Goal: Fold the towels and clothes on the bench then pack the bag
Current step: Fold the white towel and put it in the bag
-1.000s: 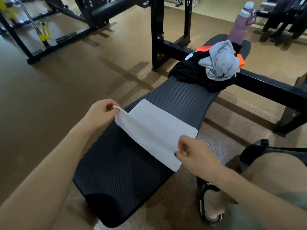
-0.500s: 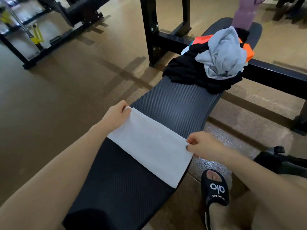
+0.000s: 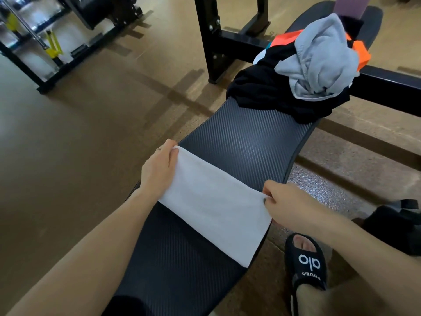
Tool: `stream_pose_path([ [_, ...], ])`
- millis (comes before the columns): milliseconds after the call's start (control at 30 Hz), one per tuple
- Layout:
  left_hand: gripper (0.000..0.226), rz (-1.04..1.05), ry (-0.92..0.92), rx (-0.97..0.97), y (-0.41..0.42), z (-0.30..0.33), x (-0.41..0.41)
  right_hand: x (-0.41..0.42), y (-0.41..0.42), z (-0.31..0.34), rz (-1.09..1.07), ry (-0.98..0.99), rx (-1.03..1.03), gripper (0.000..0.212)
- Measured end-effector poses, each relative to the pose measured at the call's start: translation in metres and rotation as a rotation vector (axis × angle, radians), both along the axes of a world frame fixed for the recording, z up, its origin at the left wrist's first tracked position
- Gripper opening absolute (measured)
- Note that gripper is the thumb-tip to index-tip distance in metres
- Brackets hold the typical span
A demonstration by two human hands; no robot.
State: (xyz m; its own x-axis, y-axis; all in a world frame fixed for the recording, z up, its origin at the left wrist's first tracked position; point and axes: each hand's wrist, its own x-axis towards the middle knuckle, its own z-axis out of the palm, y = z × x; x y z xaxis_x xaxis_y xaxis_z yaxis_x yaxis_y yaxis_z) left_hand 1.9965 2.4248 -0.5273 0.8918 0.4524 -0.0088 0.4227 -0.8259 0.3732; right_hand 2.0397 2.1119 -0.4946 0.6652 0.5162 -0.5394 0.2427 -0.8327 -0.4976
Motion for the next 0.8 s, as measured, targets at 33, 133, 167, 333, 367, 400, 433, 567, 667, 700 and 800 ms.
stream_pose_path([
  [33,0.017,0.014,-0.009,0.021,-0.001,-0.002,0.0,-0.001,0.0,-0.001,0.006,-0.015,-0.016,0.012],
  [133,0.018,0.044,-0.029,0.096,-0.005,-0.005,0.003,-0.001,0.002,-0.001,0.022,-0.037,-0.055,0.013],
  [167,0.019,0.05,-0.031,0.122,-0.005,-0.006,0.004,-0.001,0.002,-0.001,0.024,-0.036,-0.064,0.013],
  [333,0.021,0.034,-0.042,0.222,-0.004,-0.01,0.008,0.002,0.004,-0.003,0.023,0.022,-0.083,0.014],
  [367,0.022,0.029,-0.04,0.237,-0.004,-0.01,0.008,0.002,0.004,-0.003,0.016,0.043,-0.08,0.014],
  [400,0.022,0.024,-0.035,0.254,-0.004,-0.01,0.01,0.003,0.004,-0.003,0.009,0.062,-0.076,0.015],
  [433,0.023,0.019,-0.025,0.271,-0.004,-0.01,0.011,0.003,0.003,-0.003,-0.002,0.08,-0.067,0.015],
  [567,0.023,0.007,0.004,0.314,-0.004,-0.011,0.014,0.005,0.001,-0.003,-0.042,0.147,-0.035,0.016],
  [667,0.023,0.014,0.035,0.327,-0.002,-0.01,0.016,0.007,0.002,-0.001,-0.051,0.186,-0.028,0.015],
  [700,0.023,0.012,0.047,0.334,-0.002,-0.009,0.017,0.007,0.003,0.0,-0.055,0.195,-0.023,0.015],
  [800,0.023,-0.01,0.075,0.357,-0.001,-0.008,0.019,0.008,0.004,0.001,-0.087,0.237,-0.003,0.015],
])
